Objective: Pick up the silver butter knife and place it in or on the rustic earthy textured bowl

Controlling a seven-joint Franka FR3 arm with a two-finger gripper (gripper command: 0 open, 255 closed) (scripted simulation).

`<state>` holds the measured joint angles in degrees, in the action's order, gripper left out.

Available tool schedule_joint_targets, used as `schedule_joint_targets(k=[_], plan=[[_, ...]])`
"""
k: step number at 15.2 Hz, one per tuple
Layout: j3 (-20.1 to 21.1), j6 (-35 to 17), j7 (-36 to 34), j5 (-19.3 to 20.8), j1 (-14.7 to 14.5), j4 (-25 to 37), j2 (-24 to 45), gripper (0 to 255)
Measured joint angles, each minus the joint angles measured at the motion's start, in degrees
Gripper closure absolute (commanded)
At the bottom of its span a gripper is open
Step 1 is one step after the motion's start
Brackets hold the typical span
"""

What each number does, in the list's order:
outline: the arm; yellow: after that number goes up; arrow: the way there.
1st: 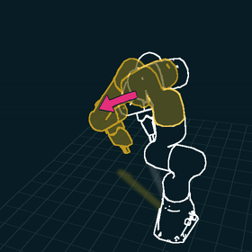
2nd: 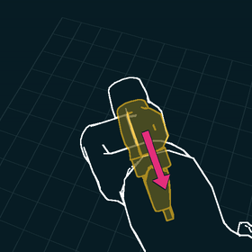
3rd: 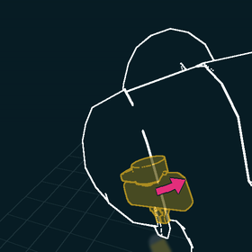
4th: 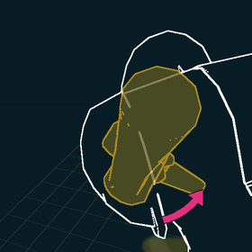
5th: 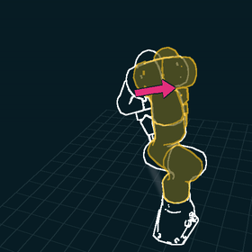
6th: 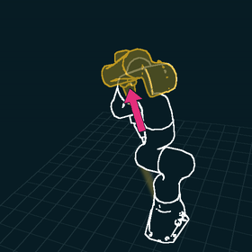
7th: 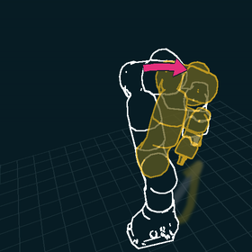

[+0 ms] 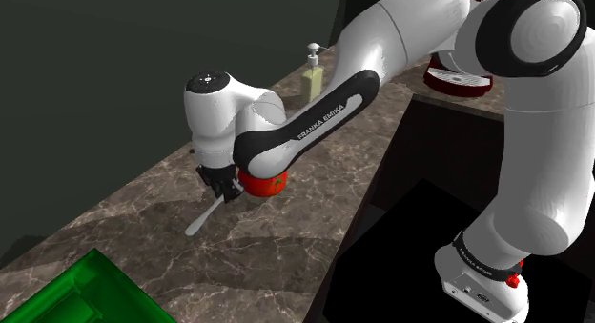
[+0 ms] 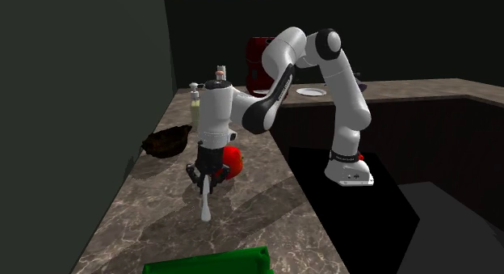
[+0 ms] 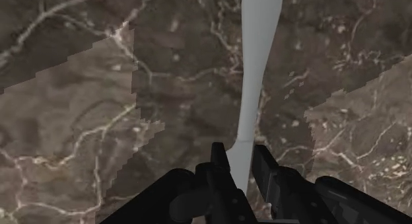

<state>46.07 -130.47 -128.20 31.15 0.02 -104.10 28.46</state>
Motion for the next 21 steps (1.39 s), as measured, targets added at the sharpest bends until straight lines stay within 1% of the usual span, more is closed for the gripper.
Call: schedule_joint_targets(k=[11, 21], plan=[[3.02, 5.93, 3.24, -4.53, 2.11, 3.00, -4.05, 255], [4.77, 12.22, 5.57, -7.56, 2.79, 7.80, -6.43, 255]])
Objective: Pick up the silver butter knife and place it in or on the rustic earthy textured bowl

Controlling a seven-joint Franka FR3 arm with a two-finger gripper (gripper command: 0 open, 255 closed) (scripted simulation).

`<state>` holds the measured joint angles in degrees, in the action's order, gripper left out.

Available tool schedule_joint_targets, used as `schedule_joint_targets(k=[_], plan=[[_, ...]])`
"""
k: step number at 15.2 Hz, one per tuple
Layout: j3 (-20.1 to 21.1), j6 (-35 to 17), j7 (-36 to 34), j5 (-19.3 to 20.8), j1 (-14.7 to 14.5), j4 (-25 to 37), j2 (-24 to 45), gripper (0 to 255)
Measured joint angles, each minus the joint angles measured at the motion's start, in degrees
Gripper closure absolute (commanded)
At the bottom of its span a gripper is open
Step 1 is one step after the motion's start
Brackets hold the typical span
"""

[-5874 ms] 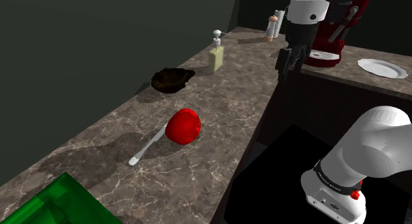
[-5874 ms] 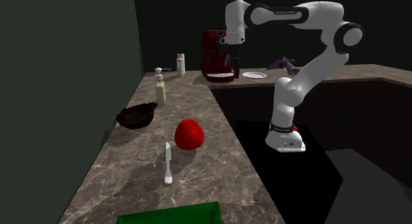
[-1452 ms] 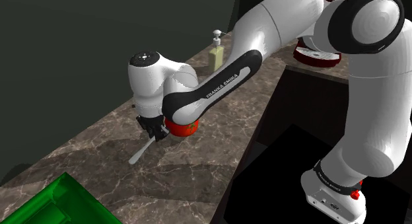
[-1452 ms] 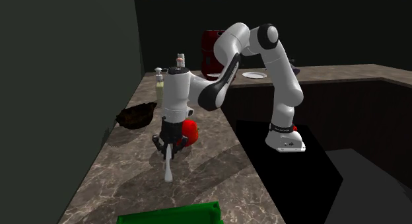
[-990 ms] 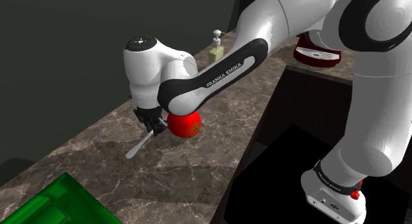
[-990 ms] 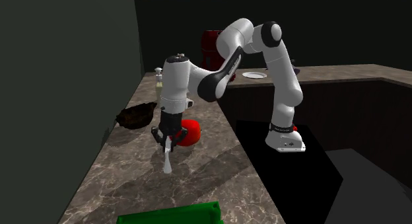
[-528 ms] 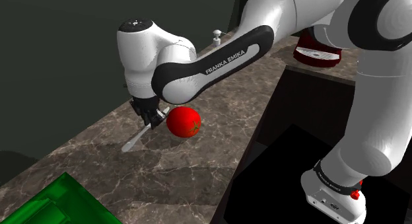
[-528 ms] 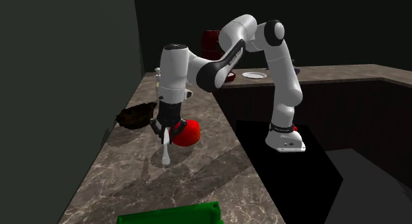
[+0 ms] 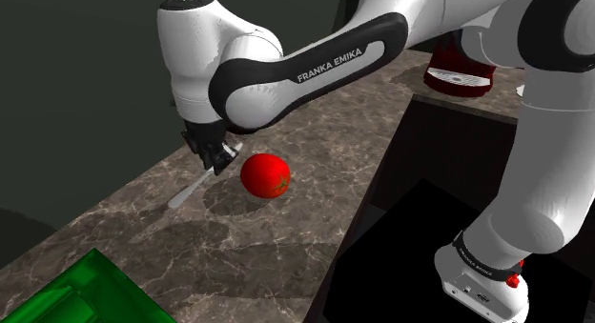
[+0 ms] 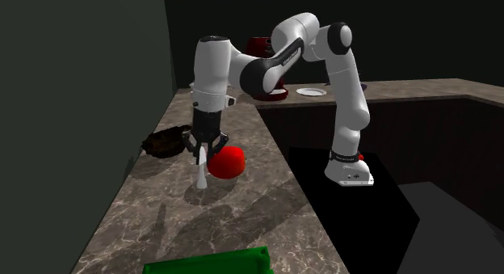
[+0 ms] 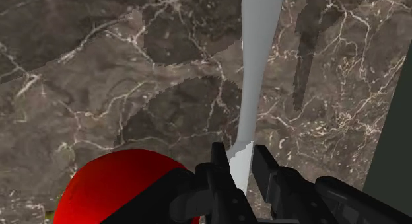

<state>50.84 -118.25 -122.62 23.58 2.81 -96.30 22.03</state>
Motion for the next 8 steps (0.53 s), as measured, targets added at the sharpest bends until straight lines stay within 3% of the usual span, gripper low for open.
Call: schedule_joint_targets(k=[8], plan=[[0.96, 5.41, 1.47, -1.77, 0.01, 4.64, -1.39, 255]])
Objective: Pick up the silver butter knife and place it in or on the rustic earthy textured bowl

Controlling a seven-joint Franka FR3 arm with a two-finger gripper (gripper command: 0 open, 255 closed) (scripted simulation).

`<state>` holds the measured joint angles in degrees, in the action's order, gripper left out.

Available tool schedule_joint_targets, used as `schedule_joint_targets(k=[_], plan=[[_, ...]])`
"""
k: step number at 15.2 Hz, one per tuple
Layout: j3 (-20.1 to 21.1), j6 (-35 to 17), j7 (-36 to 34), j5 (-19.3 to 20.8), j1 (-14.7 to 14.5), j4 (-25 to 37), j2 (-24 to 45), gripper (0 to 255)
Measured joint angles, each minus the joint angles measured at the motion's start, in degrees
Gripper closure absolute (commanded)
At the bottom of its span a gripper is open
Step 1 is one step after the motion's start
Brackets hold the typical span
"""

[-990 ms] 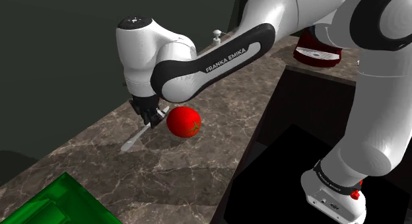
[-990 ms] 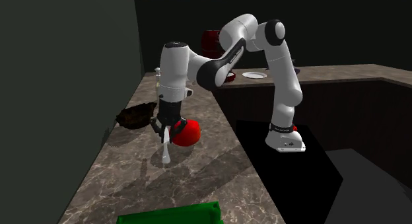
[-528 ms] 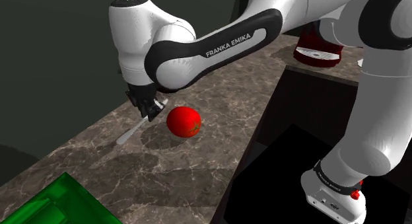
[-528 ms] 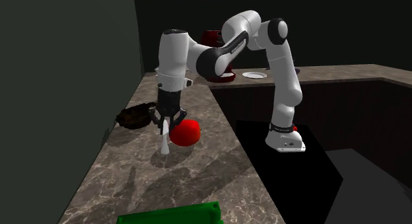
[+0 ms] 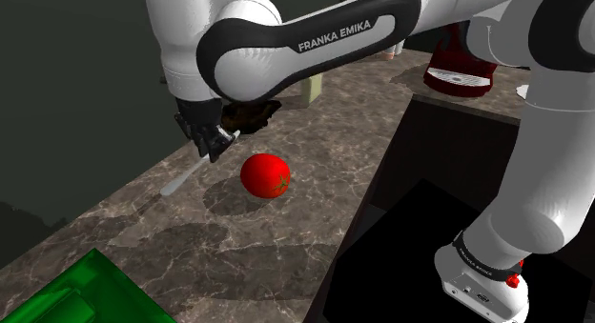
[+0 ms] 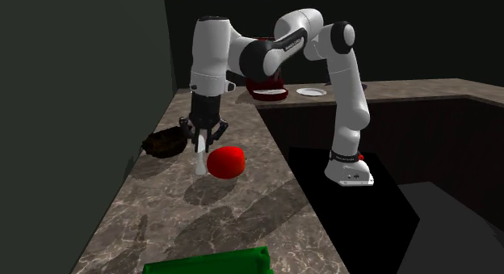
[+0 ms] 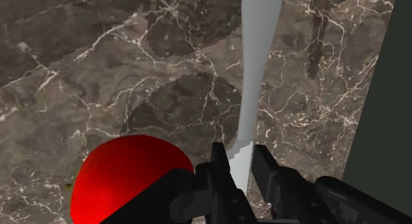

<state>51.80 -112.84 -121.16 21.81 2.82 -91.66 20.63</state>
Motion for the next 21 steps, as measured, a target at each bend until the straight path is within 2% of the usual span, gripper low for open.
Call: schedule_joint_targets(k=[3, 6, 12, 17, 21], plan=[[-0.26, 0.99, 1.52, -0.18, 0.74, 1.42, 0.29, 255], [-0.84, 1.36, 5.20, -0.90, 3.46, 2.30, 0.38, 255], [-2.88, 2.91, 12.13, -0.45, 7.00, 6.99, 3.40, 255], [-4.89, 5.07, 16.88, 0.97, 7.95, 13.18, 7.62, 255], [-6.70, 7.97, 21.36, 2.24, 8.21, 20.46, 11.93, 255]])
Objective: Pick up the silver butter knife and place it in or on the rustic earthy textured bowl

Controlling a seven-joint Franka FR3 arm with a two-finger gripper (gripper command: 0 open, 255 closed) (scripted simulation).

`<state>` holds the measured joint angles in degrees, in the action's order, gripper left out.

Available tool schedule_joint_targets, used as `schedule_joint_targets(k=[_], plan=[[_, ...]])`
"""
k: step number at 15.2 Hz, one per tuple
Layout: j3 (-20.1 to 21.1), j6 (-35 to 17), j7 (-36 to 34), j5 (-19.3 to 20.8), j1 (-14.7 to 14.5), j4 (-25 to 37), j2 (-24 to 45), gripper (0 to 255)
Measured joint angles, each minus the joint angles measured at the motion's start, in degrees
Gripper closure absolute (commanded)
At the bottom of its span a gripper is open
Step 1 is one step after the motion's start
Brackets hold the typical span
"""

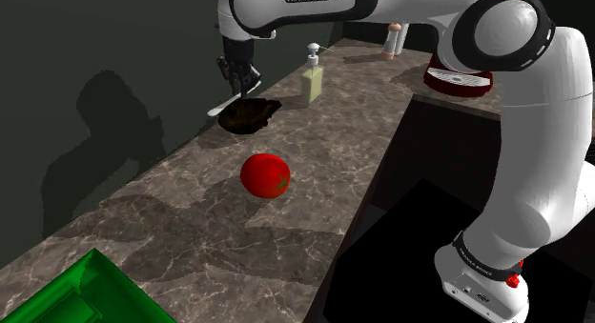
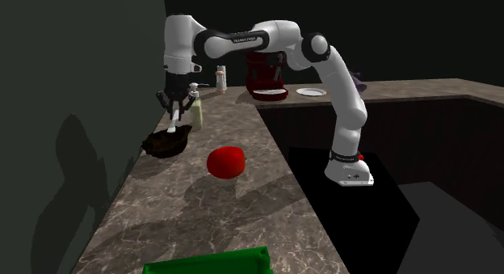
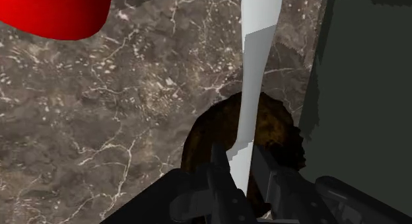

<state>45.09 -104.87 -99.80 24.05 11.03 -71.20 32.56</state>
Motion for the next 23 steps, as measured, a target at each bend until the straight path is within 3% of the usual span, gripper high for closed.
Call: schedule_joint_targets(k=[7, 23], plan=[[-3.65, 6.79, 7.47, 3.00, -3.11, 18.07, 10.28, 255], [-3.66, -4.82, 5.83, 3.46, 1.40, 4.61, 9.82, 255]])
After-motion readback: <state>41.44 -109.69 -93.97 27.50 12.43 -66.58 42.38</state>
